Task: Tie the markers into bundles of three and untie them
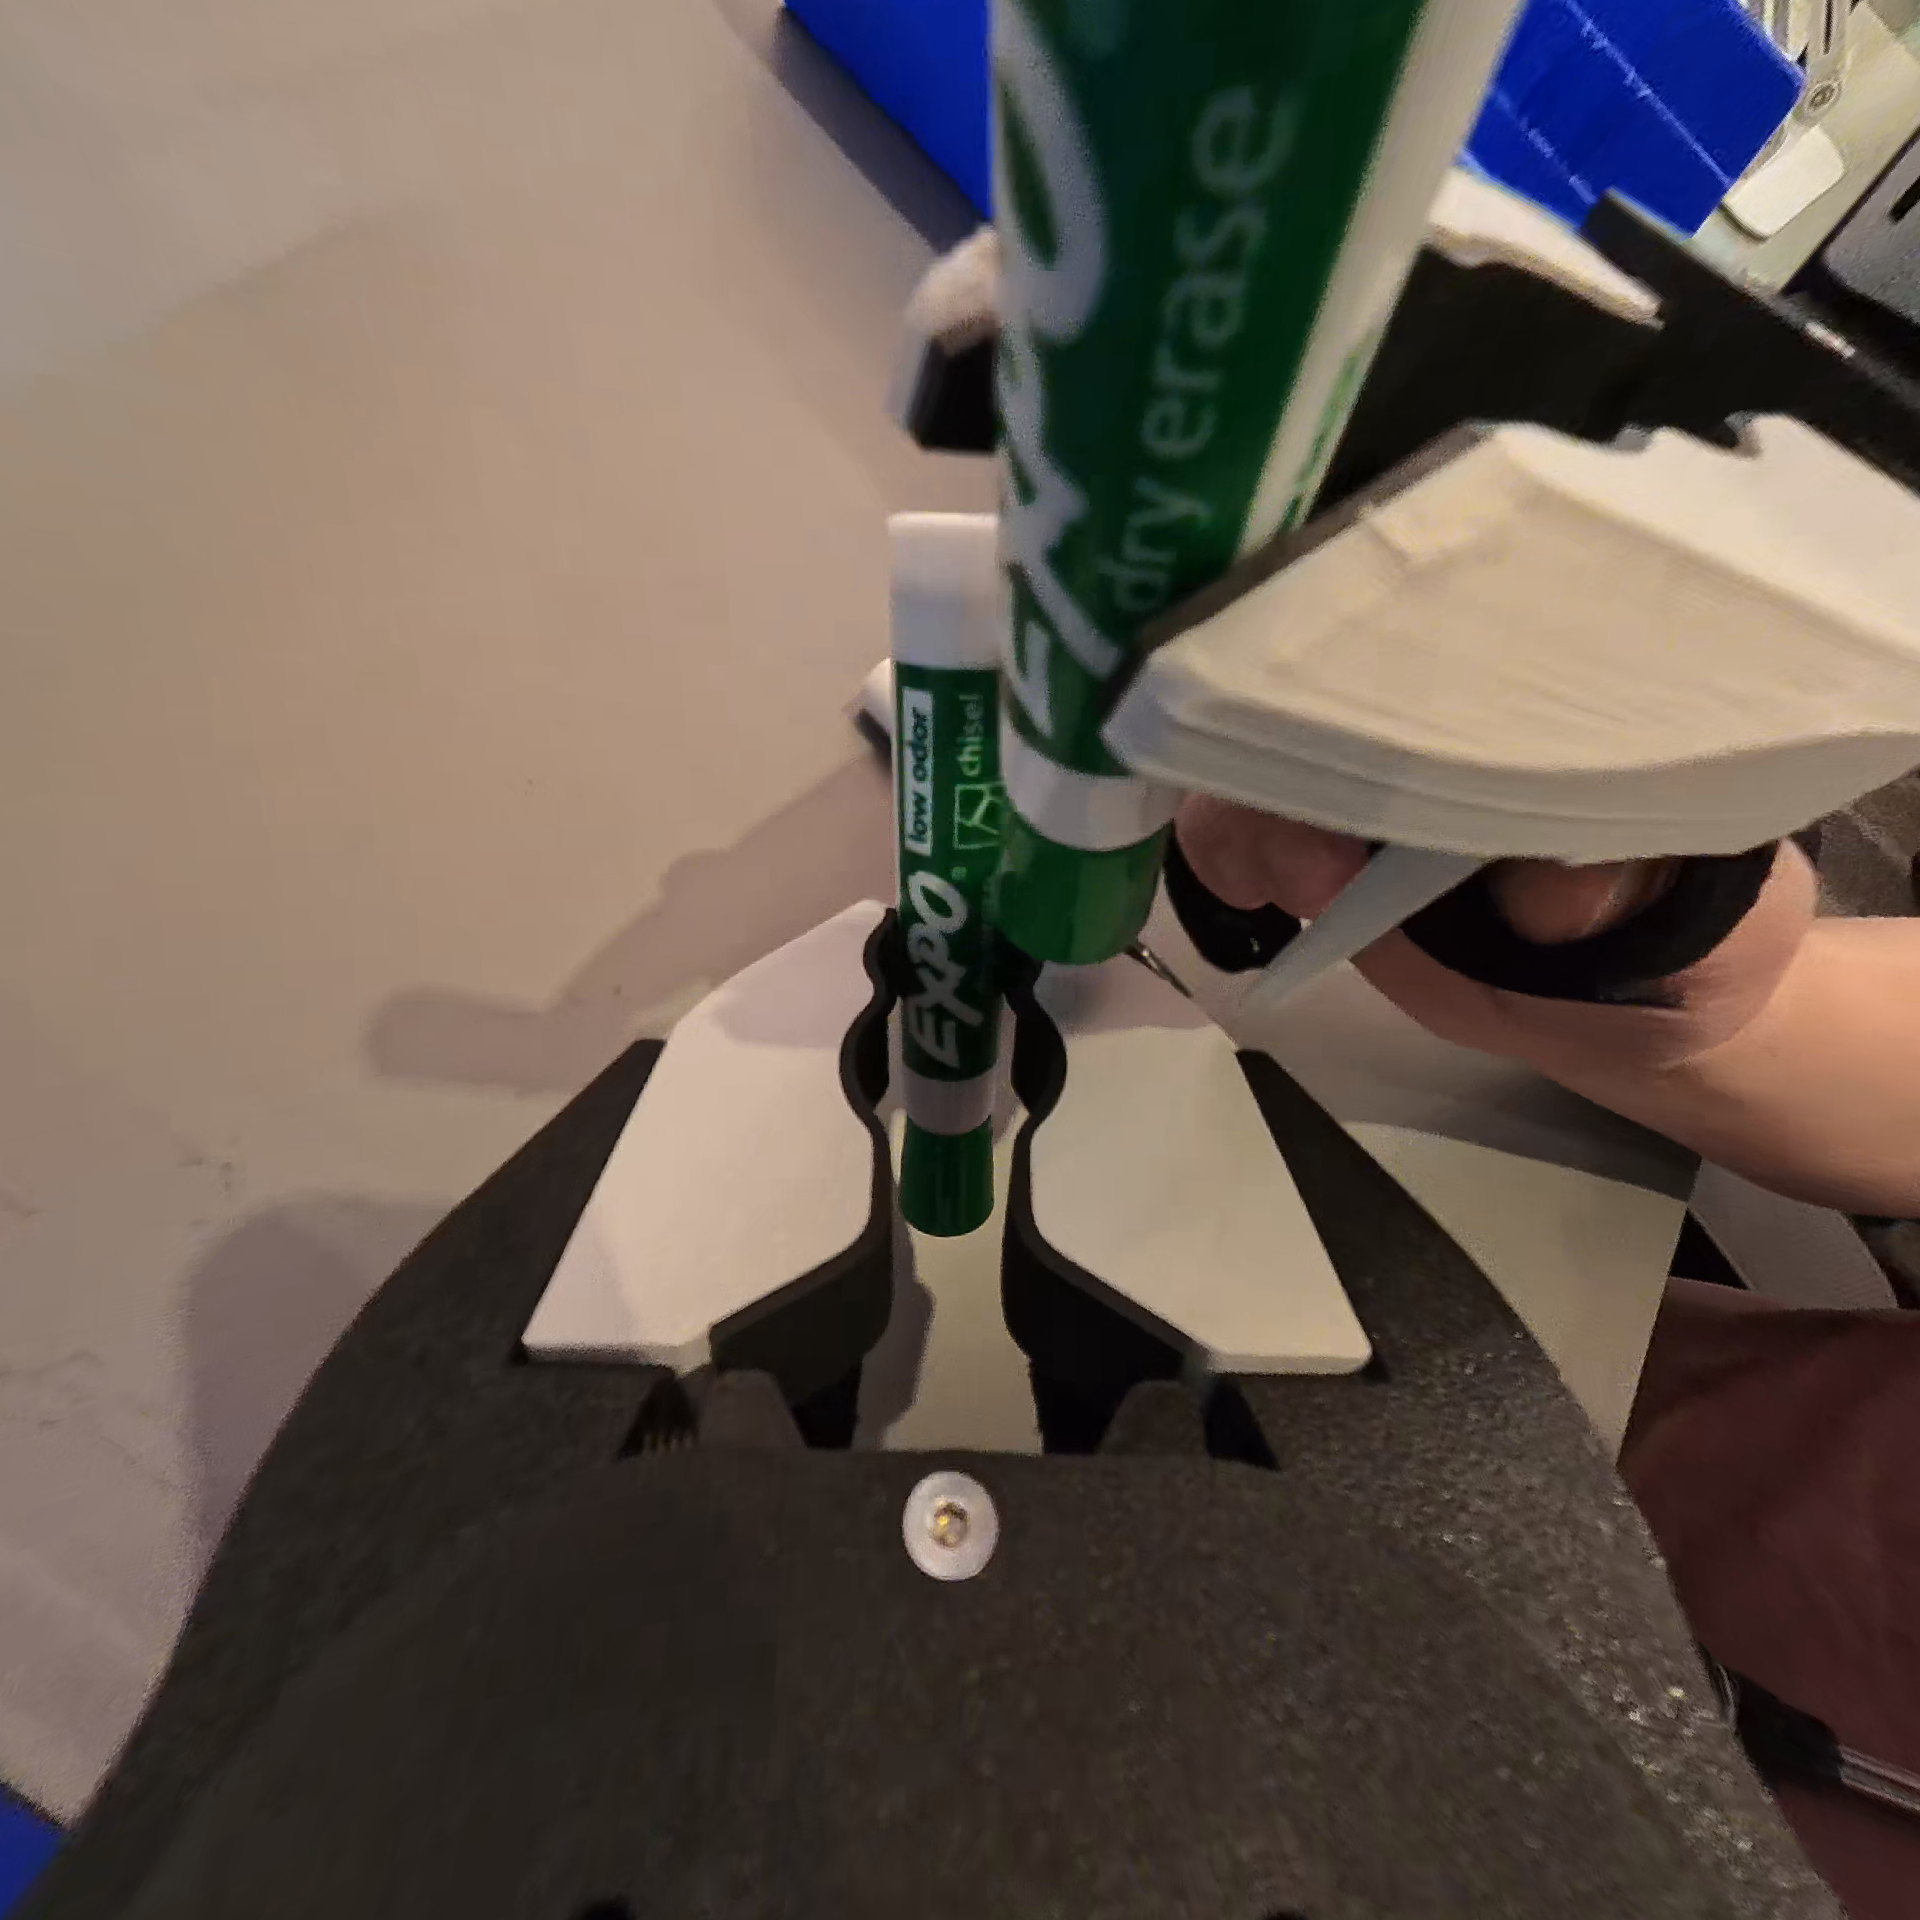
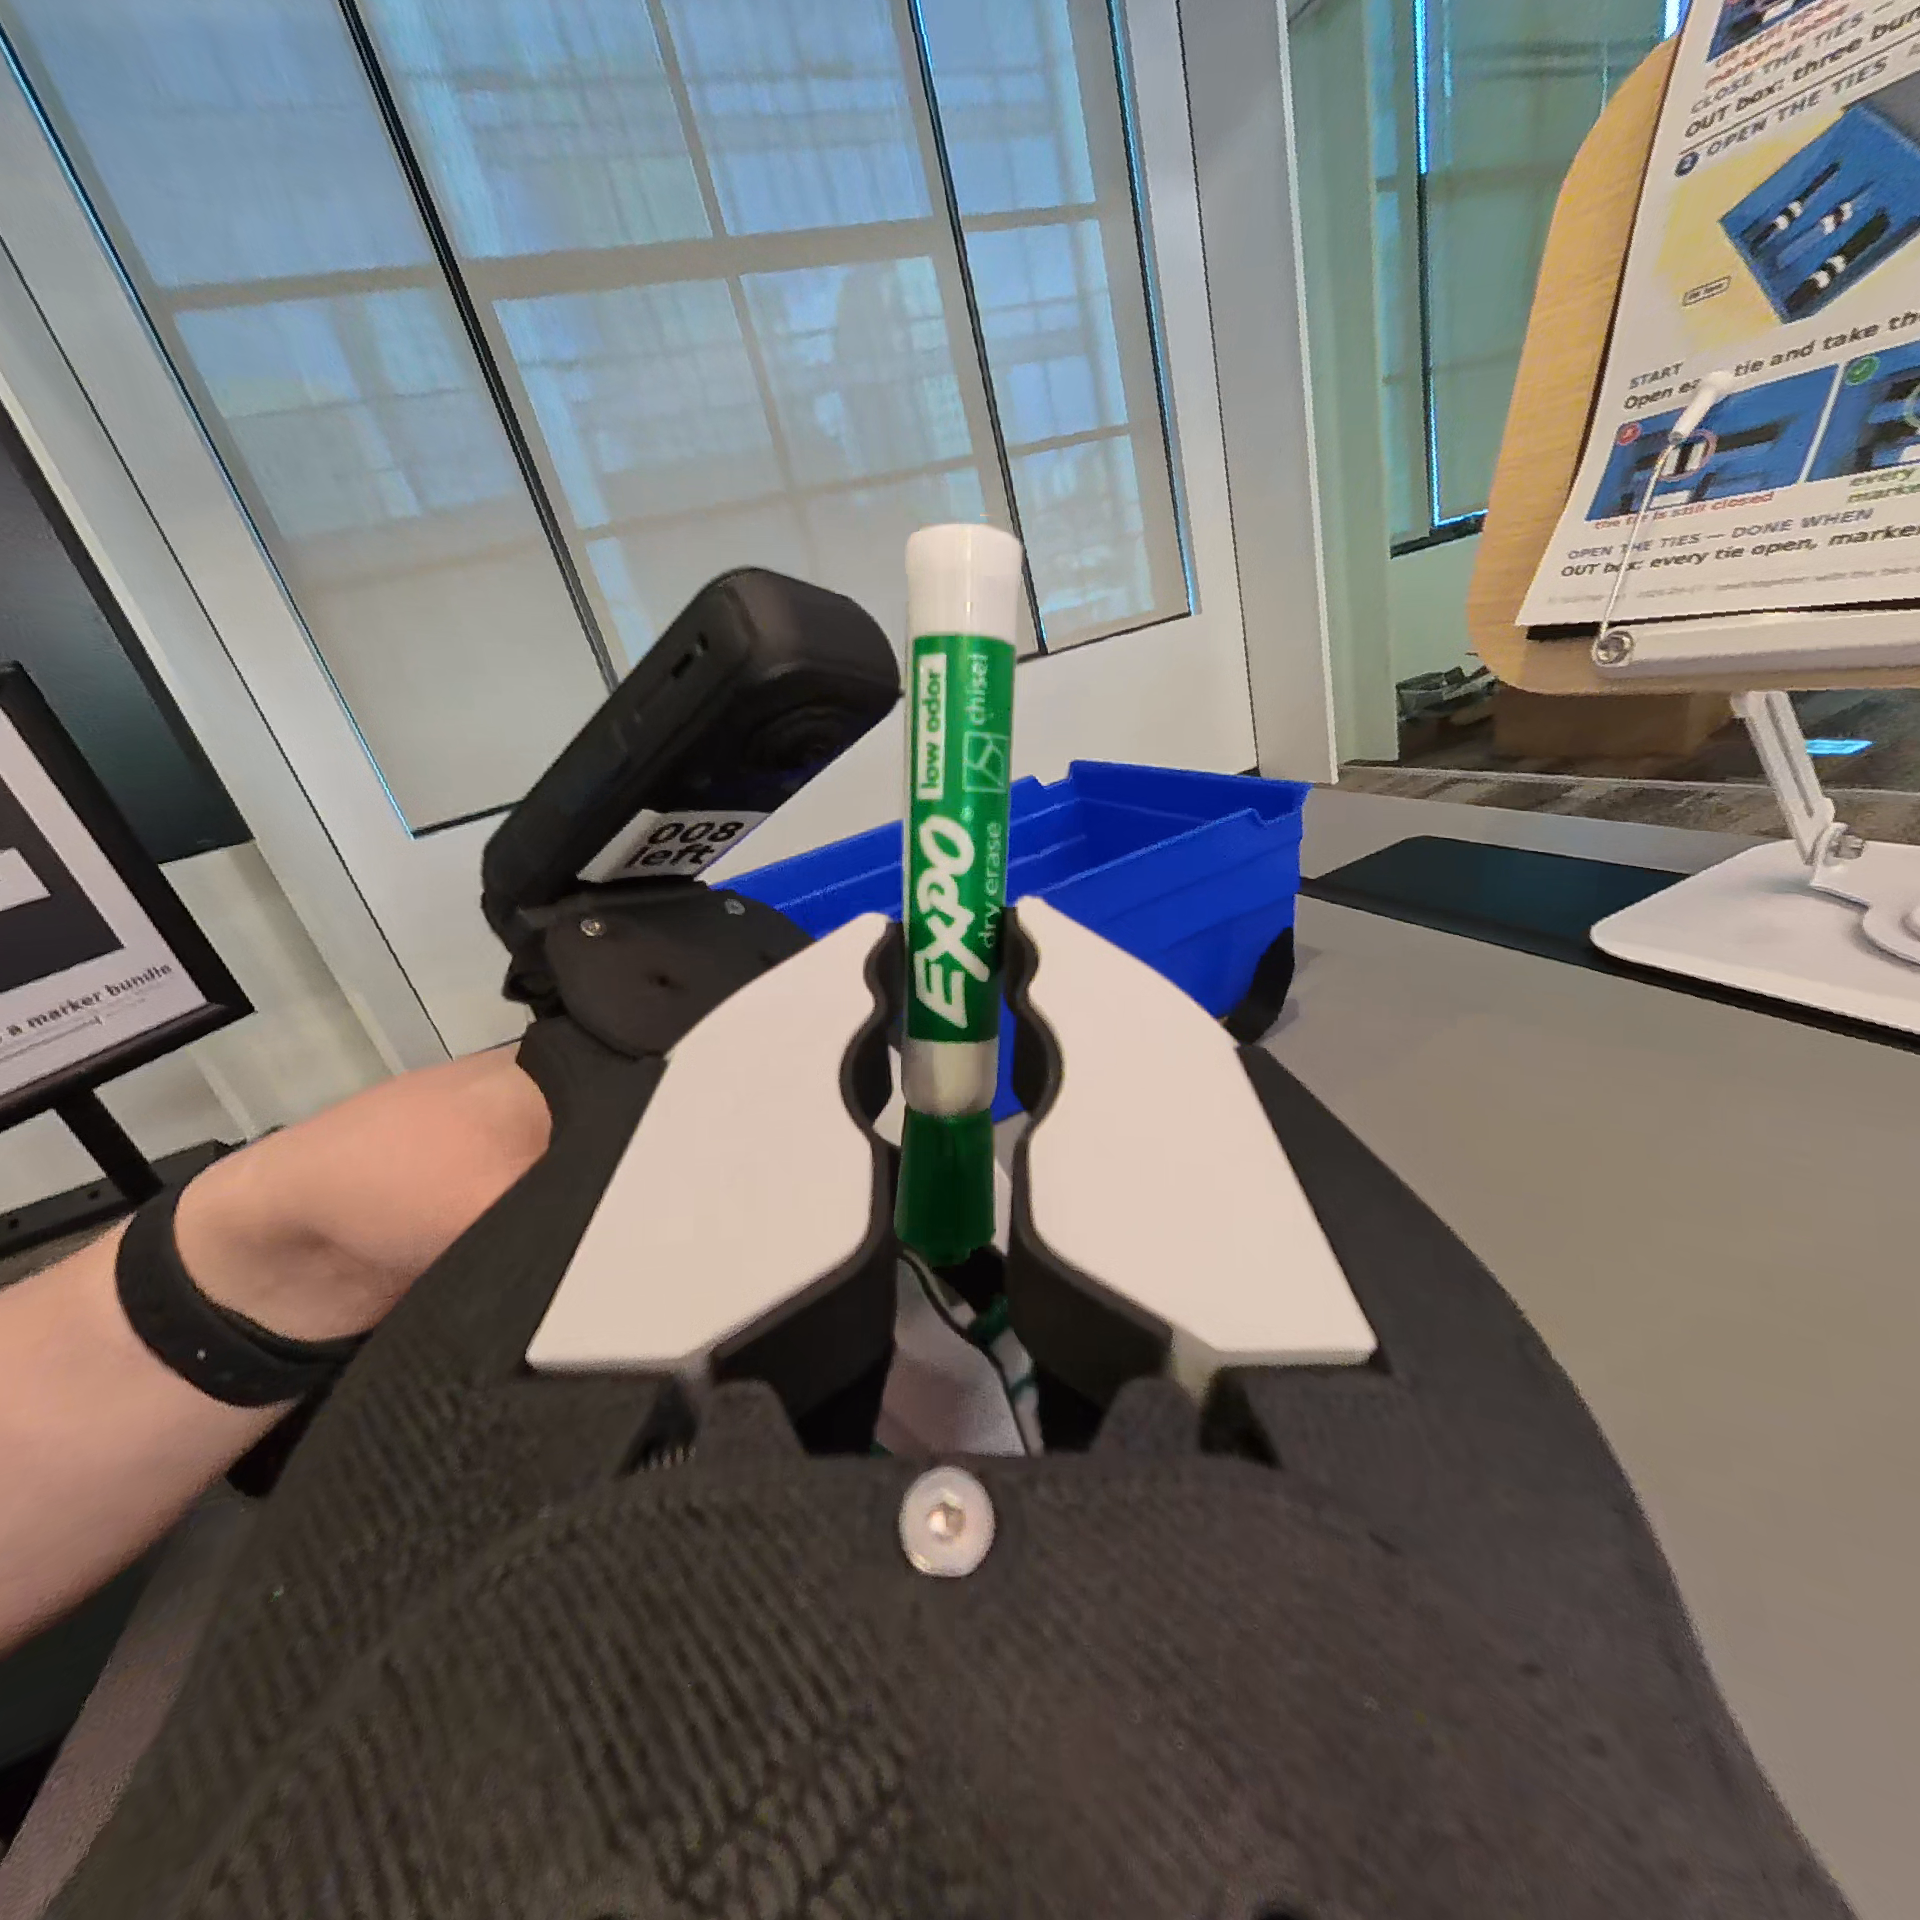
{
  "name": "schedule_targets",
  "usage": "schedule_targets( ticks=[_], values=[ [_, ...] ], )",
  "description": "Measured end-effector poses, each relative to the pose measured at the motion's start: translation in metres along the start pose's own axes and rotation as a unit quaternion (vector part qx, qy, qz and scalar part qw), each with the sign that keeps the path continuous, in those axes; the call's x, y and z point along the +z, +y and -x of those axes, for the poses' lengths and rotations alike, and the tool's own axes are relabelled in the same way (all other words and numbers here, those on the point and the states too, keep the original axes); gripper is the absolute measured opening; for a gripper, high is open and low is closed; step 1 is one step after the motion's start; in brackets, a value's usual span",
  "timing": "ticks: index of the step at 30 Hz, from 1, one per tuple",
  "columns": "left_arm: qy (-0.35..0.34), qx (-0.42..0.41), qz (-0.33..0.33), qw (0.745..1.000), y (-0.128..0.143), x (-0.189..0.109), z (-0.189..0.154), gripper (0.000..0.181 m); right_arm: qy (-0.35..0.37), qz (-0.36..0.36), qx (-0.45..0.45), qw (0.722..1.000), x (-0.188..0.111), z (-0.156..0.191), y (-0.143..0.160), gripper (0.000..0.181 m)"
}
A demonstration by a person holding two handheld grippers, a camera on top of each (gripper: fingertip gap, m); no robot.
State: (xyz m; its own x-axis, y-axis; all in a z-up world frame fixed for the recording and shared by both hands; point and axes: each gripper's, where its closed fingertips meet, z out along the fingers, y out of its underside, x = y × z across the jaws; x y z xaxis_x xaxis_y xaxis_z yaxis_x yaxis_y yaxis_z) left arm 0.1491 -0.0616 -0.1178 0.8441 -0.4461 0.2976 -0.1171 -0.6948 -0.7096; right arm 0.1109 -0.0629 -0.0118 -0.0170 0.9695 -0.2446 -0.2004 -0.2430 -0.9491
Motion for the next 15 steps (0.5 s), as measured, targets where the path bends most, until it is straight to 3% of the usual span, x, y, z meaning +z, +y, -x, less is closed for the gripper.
schedule_targets(
  ticks=[1,7,11,15],
  values=[
    [0.006,-0.002,0.007,1.0,0.002,0.0,0.0,0.019,0.002,0.004,-0.002,1.0,-0.002,-0.002,0.0,0.02],
    [-0.007,0.041,0.108,0.993,0.027,-0.006,0.013,0.019,-0.059,-0.003,0.1,0.993,-0.019,-0.008,-0.008,0.019],
    [0.012,0.065,0.196,0.978,0.053,-0.017,0.018,0.019,-0.083,0.163,0.148,0.972,-0.036,-0.012,0.018,0.019],
    [0.027,0.082,0.237,0.968,0.063,-0.023,0.021,0.019,-0.066,0.365,0.04,0.928,-0.063,-0.014,0.058,0.02]
  ],
)
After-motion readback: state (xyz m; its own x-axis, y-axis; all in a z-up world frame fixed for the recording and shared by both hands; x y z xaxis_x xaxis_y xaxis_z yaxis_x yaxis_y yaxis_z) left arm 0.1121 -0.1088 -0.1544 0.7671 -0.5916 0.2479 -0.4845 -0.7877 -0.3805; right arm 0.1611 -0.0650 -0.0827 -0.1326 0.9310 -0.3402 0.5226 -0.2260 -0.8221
